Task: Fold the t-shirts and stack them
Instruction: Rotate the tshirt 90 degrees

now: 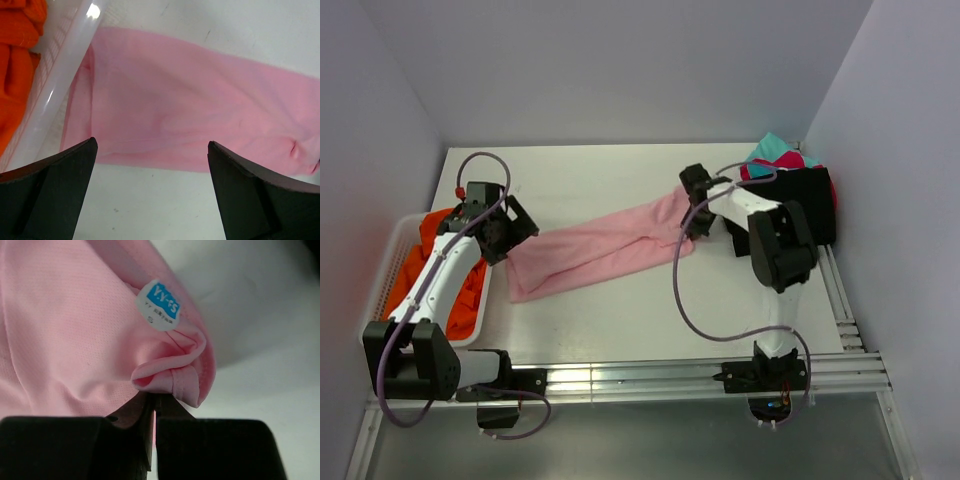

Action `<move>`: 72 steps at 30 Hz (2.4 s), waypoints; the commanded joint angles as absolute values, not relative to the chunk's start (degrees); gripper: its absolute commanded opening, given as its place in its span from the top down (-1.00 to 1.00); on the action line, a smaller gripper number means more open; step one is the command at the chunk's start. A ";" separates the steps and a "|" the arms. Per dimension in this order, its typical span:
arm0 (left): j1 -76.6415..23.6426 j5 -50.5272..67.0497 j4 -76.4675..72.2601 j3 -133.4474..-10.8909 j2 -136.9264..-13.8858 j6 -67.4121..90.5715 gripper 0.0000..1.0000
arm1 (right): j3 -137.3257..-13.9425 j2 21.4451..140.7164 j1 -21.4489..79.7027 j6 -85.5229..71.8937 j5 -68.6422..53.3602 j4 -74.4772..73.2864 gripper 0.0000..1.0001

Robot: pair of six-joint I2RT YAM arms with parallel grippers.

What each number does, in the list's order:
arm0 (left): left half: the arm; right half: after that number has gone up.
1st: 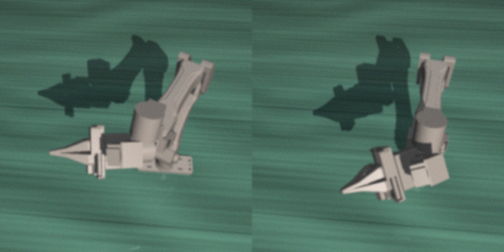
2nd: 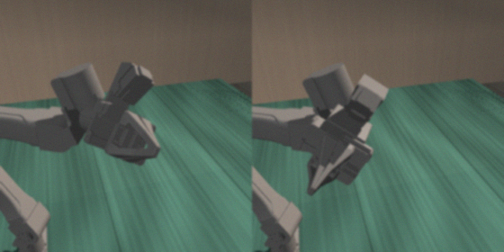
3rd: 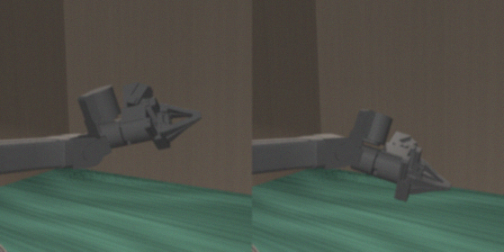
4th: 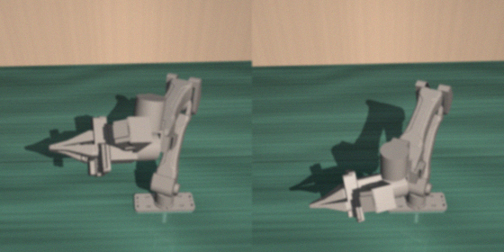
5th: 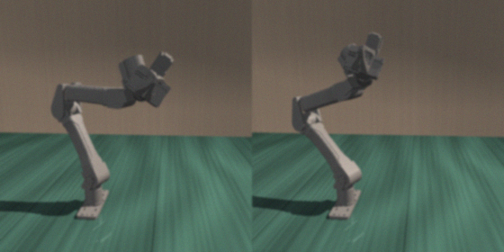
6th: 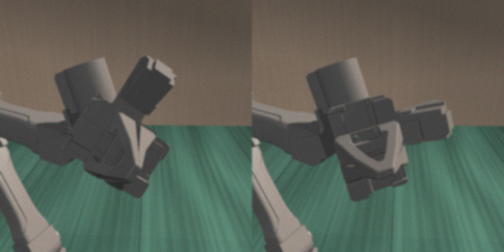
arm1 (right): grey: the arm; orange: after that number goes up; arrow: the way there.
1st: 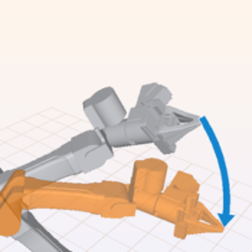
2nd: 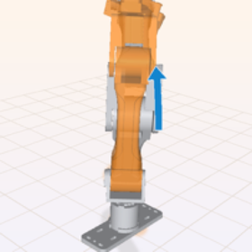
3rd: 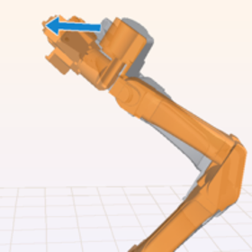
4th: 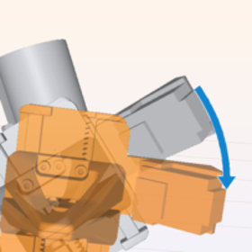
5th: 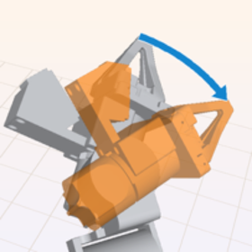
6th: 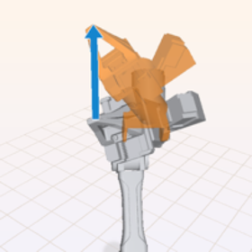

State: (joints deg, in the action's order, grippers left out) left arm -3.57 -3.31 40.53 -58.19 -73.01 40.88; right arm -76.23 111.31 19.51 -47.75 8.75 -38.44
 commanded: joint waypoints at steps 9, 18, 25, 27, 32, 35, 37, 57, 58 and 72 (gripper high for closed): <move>-4.04 -3.95 48.86 -64.06 -68.63 38.06 -0.99 | -161.21 153.02 25.84 -42.36 -24.25 -32.45 -1.00; -4.22 -1.41 45.09 -67.94 -71.28 40.34 -0.99 | -95.82 104.37 26.45 -38.94 -7.84 -23.35 -1.00; -4.22 -0.53 41.40 -66.53 -72.07 42.54 -0.99 | -79.82 90.89 33.38 -45.24 -5.27 -27.34 -1.00; -4.22 -0.70 41.31 -66.71 -72.07 43.06 -0.99 | -77.44 90.44 35.85 -46.66 -5.72 -27.07 -1.00; -4.22 -0.70 42.10 -67.76 -71.63 43.68 -0.99 | -77.34 93.07 44.19 -52.46 -6.85 -26.72 -1.00; -4.22 -0.61 43.15 -67.85 -70.93 43.68 -0.99 | -79.18 95.53 47.71 -54.49 -6.86 -26.10 -1.00; -4.22 -0.88 43.59 -67.59 -69.88 43.68 -0.99 | -82.94 99.48 49.56 -54.49 -5.54 -28.12 -1.00; -4.04 -0.53 48.60 -60.82 -57.58 45.08 -0.99 | -97.82 123.92 56.51 -56.60 -0.97 -29.36 -0.98; -4.04 -0.53 48.69 -60.56 -57.22 45.35 -0.99 | -98.00 124.45 56.51 -57.12 -0.88 -29.18 -0.98; -5.62 -3.87 52.29 -59.32 -54.84 43.68 -0.99 | -113.82 137.81 56.51 -57.83 -0.09 -34.01 -0.14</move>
State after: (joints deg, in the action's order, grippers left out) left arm -4.86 -2.00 51.81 -59.24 -55.59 44.27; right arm -111.96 136.07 56.73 -57.30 -2.13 -30.68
